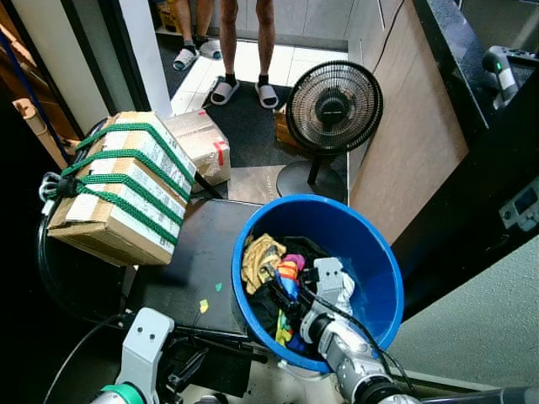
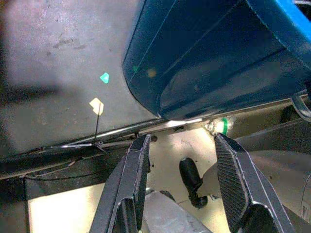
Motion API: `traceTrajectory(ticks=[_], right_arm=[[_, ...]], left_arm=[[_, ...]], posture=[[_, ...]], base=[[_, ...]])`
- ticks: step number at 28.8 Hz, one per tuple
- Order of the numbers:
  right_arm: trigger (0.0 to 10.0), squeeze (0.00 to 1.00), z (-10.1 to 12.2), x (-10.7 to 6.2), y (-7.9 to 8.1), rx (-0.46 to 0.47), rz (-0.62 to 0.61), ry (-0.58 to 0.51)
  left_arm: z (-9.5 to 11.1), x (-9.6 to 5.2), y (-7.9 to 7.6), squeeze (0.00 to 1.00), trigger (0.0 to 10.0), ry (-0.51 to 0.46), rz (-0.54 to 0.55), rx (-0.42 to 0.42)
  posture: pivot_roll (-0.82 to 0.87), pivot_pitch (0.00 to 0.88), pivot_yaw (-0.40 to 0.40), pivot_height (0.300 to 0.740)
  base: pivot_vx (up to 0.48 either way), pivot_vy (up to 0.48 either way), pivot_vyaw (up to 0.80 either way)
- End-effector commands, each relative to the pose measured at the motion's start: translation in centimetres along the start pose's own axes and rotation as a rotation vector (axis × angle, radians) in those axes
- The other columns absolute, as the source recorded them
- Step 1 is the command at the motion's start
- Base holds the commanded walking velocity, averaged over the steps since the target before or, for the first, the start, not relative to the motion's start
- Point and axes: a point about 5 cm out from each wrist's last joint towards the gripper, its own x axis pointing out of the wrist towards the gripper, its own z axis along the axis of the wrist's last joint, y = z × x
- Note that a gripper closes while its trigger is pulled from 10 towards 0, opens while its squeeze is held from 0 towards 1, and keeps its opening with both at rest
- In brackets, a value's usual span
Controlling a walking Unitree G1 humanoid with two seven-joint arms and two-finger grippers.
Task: Clothes washing
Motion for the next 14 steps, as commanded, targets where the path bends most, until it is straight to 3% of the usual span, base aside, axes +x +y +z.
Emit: traceTrajectory(ticks=[1, 8, 11, 13, 14], right_arm=[[0.0, 0.00, -0.8, -0.3, 0.2, 0.020, 0.007, 0.015], [0.0, 0.00, 1.0, 0.3, 0.2, 0.088, 0.029, -0.080], [0.0, 0.00, 2.7, 0.7, 0.2, 0.139, 0.049, -0.169], [0.0, 0.00, 5.9, 1.1, 0.2, 0.208, 0.092, -0.328], [0.0, 0.00, 5.9, 1.1, 0.2, 0.208, 0.092, -0.328]], left_arm=[[-0.6, -0.1, -0.4, 0.00, 10.0, 0.023, -0.016, -0.014], [-0.3, 0.4, 0.0, 0.00, 10.0, 0.006, -0.012, -0.010], [0.0, 0.5, 0.3, 0.00, 10.0, -0.007, -0.006, -0.004], [0.5, 0.6, 0.8, 0.00, 10.0, -0.029, 0.011, 0.010], [0.5, 0.6, 0.8, 0.00, 10.0, -0.029, 0.011, 0.010]], posture=[[0.18, 0.147, 0.020, 0.740], [0.17, 0.112, 0.014, 0.740], [0.17, 0.096, 0.012, 0.740], [0.17, 0.070, 0.011, 0.740], [0.17, 0.070, 0.011, 0.740]], base=[[0.000, 0.000, 0.00], [0.000, 0.000, 0.00], [0.000, 0.000, 0.00], [0.000, 0.000, 0.00], [0.000, 0.000, 0.00]])
